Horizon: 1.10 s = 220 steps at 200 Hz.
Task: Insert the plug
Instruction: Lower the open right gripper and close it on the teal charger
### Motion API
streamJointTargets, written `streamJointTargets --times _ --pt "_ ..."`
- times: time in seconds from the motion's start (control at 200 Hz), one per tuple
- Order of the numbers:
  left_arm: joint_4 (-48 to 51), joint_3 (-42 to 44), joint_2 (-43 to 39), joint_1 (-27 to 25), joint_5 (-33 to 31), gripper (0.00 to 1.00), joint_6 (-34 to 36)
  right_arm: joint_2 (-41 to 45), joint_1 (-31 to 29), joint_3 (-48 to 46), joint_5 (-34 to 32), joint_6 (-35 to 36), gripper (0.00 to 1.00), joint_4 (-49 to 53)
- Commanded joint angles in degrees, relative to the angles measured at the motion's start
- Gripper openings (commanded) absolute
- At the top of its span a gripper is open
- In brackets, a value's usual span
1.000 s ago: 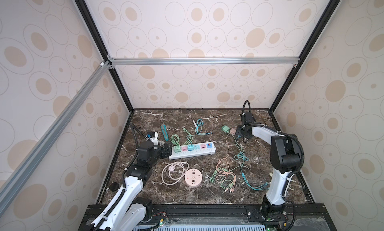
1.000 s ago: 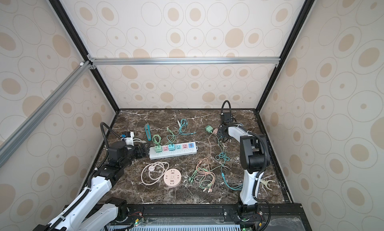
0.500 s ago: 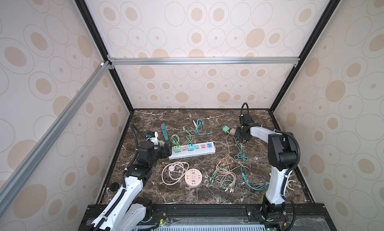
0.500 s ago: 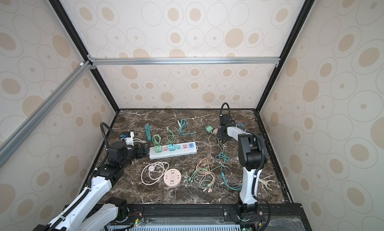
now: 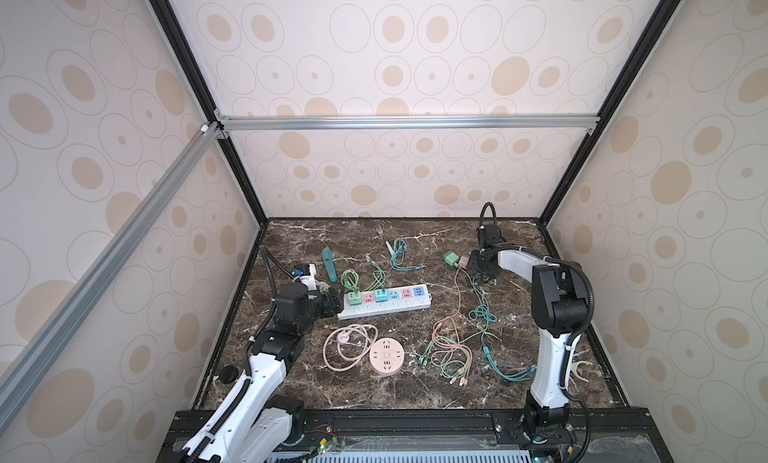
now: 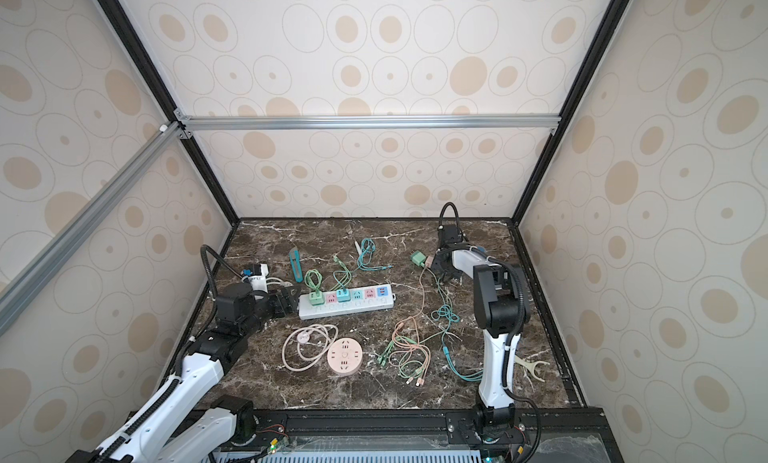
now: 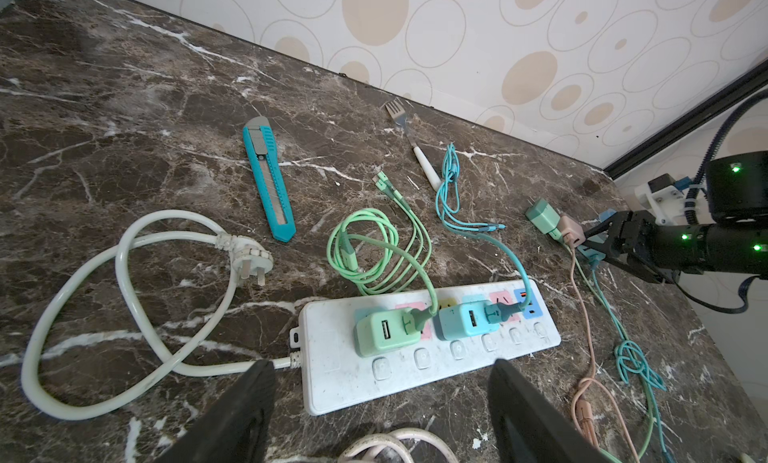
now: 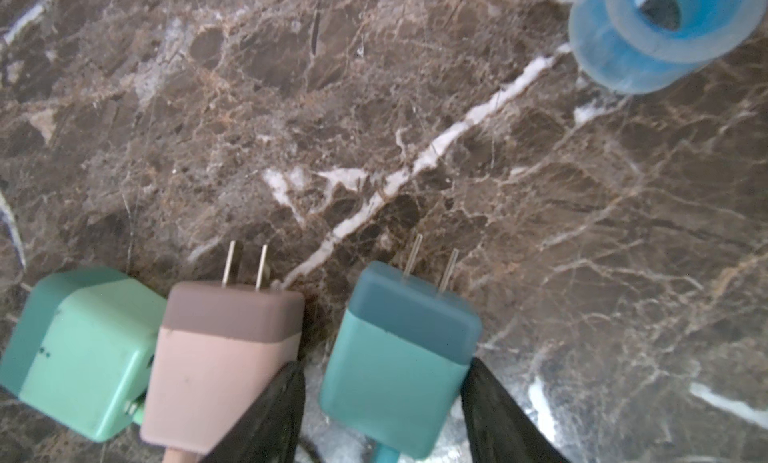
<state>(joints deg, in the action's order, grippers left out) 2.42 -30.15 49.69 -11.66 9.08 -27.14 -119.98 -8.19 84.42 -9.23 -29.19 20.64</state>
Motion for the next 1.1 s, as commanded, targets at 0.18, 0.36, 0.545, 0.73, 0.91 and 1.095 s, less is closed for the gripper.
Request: streamJointTargets --times 0.18,0.36,0.545,0.73,0.91,1.095 --pt "1.1 -1.5 -0.8 0.4 -0.1 0.81 1.1 -1.9 0.1 2.4 -1.9 -0.6 0.59 2.6" --pt "1.4 -1.8 -0.7 0.4 0.2 0.81 1.2 -2.5 0.2 2.1 -2.3 -0.4 0.55 2.8" --pt "2.3 -2.7 -0.8 0.4 0.2 0.81 1.7 -3.1 0.5 2.1 -2.3 -0.3 0.53 2.2" --pt "2.5 -3.0 -0.9 0.5 0.6 0.81 1.5 -3.8 0.8 2.1 -1.8 0.3 0.52 1.9" --pt "3.0 -4.0 -0.5 0.4 1.7 0.81 1.3 -2.0 0.8 0.2 -0.6 1.7 0.47 0.1" --pt "3.5 -5.8 0.8 0.4 4.8 0.81 1.6 3.0 0.7 -2.7 0.5 6.1 0.38 -2.2"
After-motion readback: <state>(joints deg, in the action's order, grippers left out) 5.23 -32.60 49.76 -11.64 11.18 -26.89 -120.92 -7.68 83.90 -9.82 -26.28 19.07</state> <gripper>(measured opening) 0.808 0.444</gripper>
